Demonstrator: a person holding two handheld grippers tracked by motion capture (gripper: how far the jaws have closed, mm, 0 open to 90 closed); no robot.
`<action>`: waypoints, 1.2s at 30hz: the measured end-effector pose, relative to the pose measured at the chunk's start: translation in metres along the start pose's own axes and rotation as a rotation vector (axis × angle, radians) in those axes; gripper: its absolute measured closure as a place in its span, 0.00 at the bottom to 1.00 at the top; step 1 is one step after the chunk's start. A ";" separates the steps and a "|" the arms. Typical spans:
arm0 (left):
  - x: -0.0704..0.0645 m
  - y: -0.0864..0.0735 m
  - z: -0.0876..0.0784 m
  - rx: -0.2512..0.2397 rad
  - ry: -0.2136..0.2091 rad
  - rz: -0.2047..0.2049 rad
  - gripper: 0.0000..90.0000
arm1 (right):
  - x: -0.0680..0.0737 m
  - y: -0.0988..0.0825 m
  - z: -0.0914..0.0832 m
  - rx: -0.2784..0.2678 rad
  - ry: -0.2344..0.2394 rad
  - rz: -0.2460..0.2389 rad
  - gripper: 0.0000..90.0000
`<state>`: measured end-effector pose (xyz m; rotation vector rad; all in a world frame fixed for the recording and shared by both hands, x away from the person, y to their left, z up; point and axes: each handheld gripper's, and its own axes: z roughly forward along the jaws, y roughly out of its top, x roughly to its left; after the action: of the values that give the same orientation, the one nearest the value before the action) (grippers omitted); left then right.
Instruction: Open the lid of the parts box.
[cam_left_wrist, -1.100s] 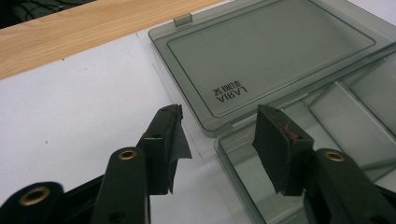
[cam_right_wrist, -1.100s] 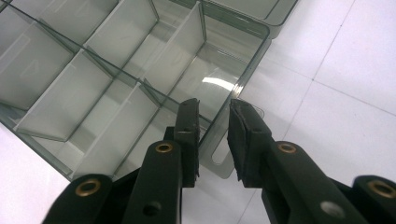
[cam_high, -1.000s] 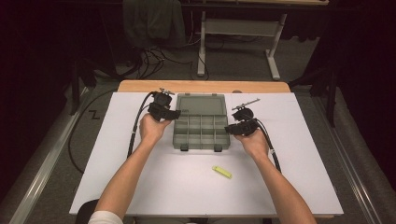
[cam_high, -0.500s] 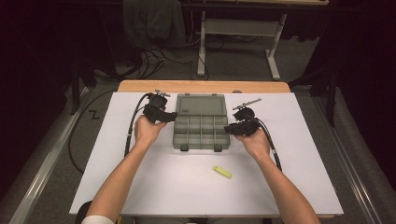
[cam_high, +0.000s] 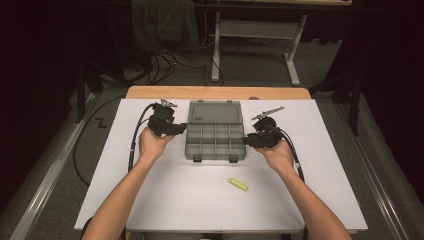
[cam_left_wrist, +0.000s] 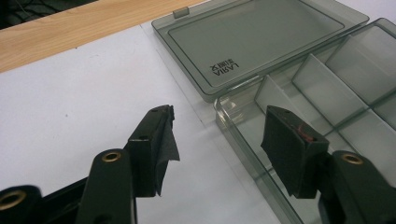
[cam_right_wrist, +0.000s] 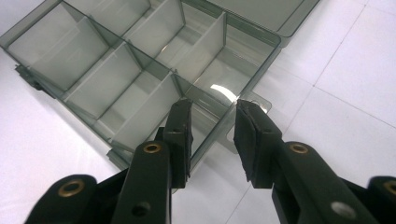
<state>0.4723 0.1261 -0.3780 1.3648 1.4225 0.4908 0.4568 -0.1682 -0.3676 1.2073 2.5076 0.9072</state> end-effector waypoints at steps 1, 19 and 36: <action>0.000 0.000 -0.001 -0.006 -0.004 0.000 0.48 | 0.000 -0.001 -0.001 -0.001 0.001 -0.003 0.76; -0.004 -0.003 -0.023 -0.052 -0.042 0.005 0.49 | -0.009 -0.019 -0.018 -0.053 0.000 0.008 0.72; 0.000 -0.010 -0.044 -0.079 -0.076 -0.012 0.49 | -0.016 -0.041 -0.034 -0.097 0.011 0.024 0.70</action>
<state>0.4297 0.1390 -0.3708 1.2978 1.3347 0.4778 0.4269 -0.2146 -0.3672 1.2083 2.4320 1.0312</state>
